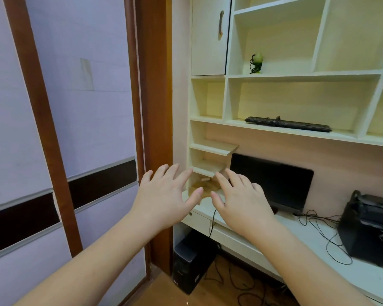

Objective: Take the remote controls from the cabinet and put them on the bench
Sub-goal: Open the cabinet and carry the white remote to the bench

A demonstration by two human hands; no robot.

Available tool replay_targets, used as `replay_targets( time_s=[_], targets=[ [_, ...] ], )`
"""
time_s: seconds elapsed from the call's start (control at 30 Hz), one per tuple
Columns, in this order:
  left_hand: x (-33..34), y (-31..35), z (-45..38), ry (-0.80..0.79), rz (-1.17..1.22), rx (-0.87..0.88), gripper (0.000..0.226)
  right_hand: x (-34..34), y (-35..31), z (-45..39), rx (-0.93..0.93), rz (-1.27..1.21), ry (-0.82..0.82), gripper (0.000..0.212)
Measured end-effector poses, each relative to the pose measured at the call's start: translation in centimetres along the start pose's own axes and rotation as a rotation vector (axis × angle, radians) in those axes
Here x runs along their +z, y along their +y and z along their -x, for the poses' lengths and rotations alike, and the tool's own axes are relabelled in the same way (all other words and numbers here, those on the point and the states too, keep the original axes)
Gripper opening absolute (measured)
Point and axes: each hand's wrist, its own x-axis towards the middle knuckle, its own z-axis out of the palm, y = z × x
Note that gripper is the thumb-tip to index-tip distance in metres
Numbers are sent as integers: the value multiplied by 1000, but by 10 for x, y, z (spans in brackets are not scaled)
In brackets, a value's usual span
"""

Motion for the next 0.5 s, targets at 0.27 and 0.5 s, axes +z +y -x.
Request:
replay_targets(
  time_s=[0.27, 0.5],
  targets=[
    [33, -50, -48, 23, -2, -2, 64, 30, -22, -57, 35, 46, -3, 57],
    [63, -52, -110, 77, 16, 103, 61, 51, 9, -105, 50, 83, -12, 55]
  ],
)
